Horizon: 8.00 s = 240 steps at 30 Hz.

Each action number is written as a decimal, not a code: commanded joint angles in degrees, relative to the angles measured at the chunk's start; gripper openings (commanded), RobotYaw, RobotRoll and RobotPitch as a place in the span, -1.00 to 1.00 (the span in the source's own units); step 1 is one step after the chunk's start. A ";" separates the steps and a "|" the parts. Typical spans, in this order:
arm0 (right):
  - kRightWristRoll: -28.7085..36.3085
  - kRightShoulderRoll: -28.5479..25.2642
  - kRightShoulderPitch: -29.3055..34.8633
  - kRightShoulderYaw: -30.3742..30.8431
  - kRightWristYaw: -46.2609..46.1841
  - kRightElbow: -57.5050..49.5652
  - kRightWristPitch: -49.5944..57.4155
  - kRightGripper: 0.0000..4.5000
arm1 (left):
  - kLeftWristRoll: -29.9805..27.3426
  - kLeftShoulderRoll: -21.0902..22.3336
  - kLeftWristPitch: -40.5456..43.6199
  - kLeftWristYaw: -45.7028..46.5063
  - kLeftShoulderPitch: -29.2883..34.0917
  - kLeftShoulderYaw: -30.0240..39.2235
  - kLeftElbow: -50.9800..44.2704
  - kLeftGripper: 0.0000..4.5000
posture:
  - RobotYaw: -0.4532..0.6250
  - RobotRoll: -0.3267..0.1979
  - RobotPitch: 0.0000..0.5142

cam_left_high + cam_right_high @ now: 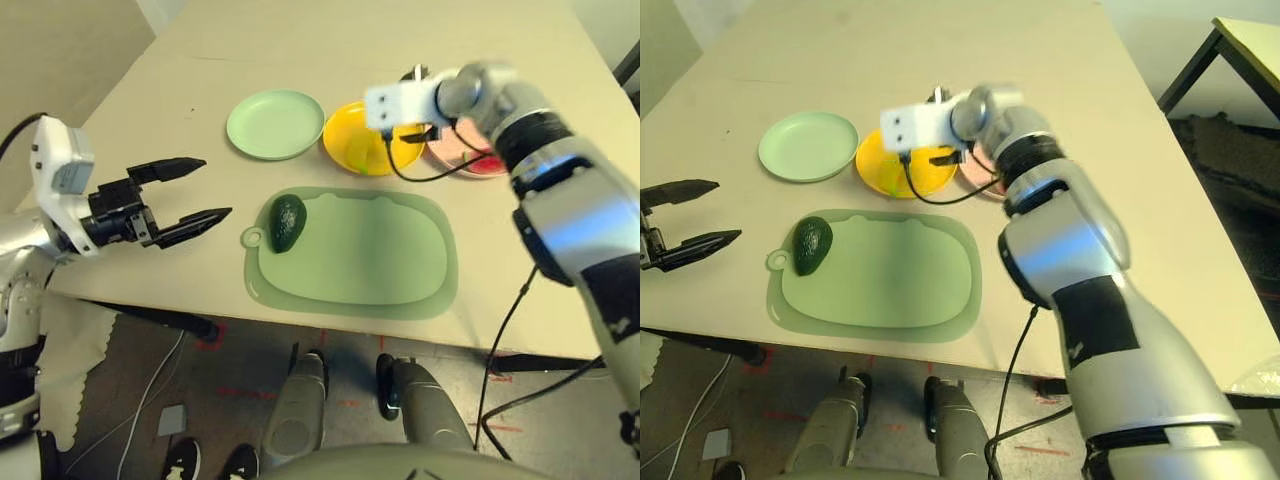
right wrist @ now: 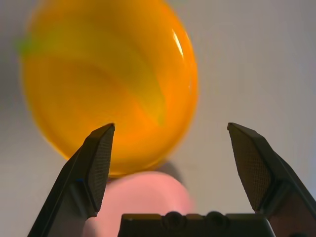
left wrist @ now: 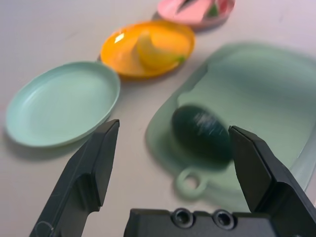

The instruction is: Place the fruits into color-matched plates.

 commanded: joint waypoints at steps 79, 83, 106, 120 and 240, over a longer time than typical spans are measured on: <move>52.31 -2.25 78.94 -11.39 -6.38 -96.66 43.16 0.98 | 31.26 -18.66 -77.60 -20.11 -58.56 -55.08 67.50 1.00 | -0.57 0.25 -0.24; 52.10 -2.40 79.54 -10.79 -6.58 -96.96 42.83 0.98 | 33.04 -19.20 -77.18 -19.34 -58.50 -53.36 67.82 1.00 | -0.58 0.25 -0.24; 52.68 -2.78 78.38 -11.59 -7.78 -96.95 42.74 1.00 | 36.47 -19.20 -76.29 -20.11 -57.71 -51.45 68.36 -0.99 | -0.59 0.25 -0.26; 52.14 -2.60 77.60 -10.23 -5.24 -94.88 41.13 1.00 | 3.22 -15.74 -46.64 -20.12 -59.04 -53.37 49.54 0.16 | -0.49 0.25 -0.37; 52.82 -3.59 80.71 -7.53 -9.68 -101.27 41.05 1.00 | 43.86 -20.51 -30.54 -20.11 -61.42 -48.55 68.48 0.99 | -0.66 0.25 -0.24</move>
